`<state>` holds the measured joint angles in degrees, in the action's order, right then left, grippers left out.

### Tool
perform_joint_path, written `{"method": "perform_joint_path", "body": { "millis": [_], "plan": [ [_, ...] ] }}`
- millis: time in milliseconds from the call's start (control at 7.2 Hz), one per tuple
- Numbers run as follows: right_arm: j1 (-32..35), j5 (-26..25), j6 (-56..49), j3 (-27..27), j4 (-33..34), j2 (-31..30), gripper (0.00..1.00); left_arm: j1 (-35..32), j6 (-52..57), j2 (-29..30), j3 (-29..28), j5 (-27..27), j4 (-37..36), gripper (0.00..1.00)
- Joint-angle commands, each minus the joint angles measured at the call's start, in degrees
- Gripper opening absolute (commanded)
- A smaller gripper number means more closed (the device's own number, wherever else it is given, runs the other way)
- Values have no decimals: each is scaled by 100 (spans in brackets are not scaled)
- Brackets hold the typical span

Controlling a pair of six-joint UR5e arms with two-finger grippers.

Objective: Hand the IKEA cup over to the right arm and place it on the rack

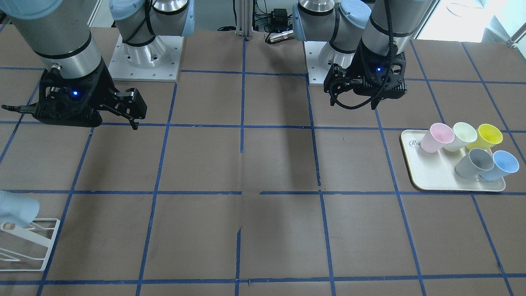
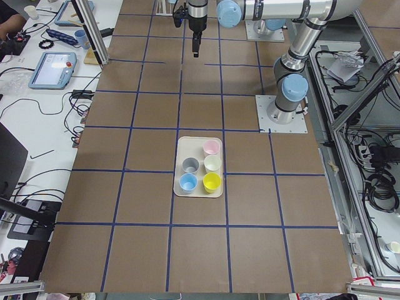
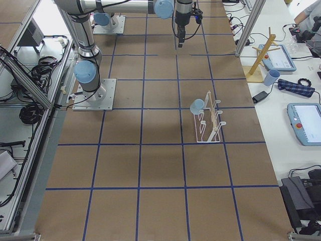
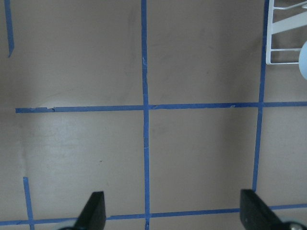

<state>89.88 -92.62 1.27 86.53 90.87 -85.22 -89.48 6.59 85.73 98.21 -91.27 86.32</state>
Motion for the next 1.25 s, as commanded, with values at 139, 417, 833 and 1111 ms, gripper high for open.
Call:
{"method": "perform_joint_path", "body": {
  "millis": [139, 417, 833, 1111],
  "plan": [
    [-198, 517, 76, -38, 431, -171, 100, 27, 0, -3, -4, -31, -1, 100],
    [-190, 508, 75, -57, 423, -179, 100, 27, 9, -3, -4, -22, -1, 100],
    [-172, 91, 66, -13, 327, -188, 100, 18, 9, -21, -4, -13, 7, 100],
    [-163, 78, 66, -13, 326, -179, 100, 27, 9, -21, -4, -14, 8, 100]
  ]
}}
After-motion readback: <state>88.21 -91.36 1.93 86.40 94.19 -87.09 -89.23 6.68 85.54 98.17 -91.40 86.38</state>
